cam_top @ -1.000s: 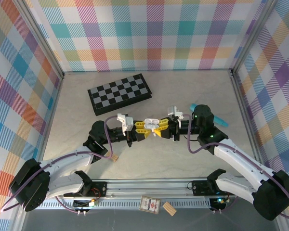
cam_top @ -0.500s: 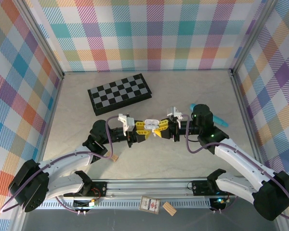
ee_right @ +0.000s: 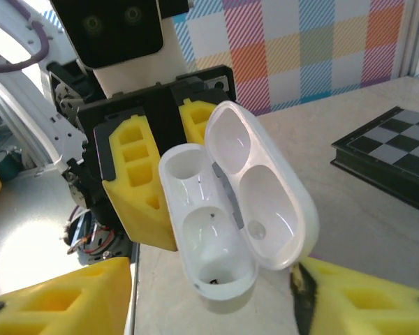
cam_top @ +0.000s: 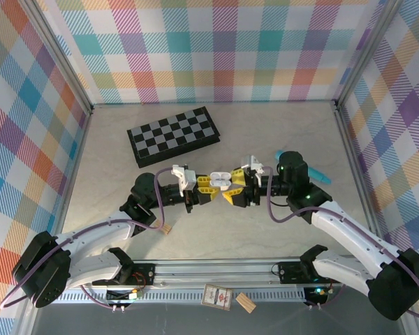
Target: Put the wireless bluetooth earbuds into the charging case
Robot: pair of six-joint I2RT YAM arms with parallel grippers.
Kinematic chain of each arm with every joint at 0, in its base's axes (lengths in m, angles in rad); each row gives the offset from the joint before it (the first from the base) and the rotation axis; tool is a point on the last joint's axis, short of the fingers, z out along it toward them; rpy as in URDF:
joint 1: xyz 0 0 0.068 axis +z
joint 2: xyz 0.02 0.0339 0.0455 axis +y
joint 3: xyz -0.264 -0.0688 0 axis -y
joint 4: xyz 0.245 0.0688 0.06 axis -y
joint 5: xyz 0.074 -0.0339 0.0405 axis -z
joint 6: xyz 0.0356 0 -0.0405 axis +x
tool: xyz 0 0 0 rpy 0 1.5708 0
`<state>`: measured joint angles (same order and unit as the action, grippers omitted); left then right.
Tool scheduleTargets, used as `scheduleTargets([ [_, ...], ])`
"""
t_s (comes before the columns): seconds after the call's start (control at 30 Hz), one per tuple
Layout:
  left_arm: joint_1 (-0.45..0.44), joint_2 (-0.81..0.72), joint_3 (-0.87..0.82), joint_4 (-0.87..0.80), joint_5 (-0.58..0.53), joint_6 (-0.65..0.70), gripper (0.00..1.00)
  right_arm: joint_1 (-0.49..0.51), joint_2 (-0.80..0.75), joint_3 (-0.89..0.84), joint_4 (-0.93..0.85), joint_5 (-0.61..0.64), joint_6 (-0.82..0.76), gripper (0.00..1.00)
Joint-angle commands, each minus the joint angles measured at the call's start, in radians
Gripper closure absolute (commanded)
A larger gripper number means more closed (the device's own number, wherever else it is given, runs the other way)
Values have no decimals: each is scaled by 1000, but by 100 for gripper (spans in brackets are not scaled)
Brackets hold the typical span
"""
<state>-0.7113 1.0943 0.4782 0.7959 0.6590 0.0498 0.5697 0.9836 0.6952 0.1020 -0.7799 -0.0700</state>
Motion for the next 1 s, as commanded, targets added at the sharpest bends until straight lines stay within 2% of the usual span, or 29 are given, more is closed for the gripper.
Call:
scheduleTargets([
  [0.0,18,-24,-47,79,-44,34,95,-1,-61,-25,24,62,-20,28],
  [0.17,88,-39,-117,156,-62,24,94,-54,-106,-111,100,133,69,24],
  [0.33,144,-43,-176,227,-61,4,95,-117,-60,-180,180,299,244,21],
  [0.47,171,-51,-226,303,-72,-20,95,-133,64,-78,-21,442,299,22],
  [0.57,173,-65,-249,323,-86,-19,95,-136,227,61,-219,501,317,20],
  [0.7,173,-80,-272,361,-79,-38,95,-135,433,195,-337,466,306,26],
  [0.97,173,-165,-293,323,-85,-48,95,-87,744,419,-482,379,265,29],
])
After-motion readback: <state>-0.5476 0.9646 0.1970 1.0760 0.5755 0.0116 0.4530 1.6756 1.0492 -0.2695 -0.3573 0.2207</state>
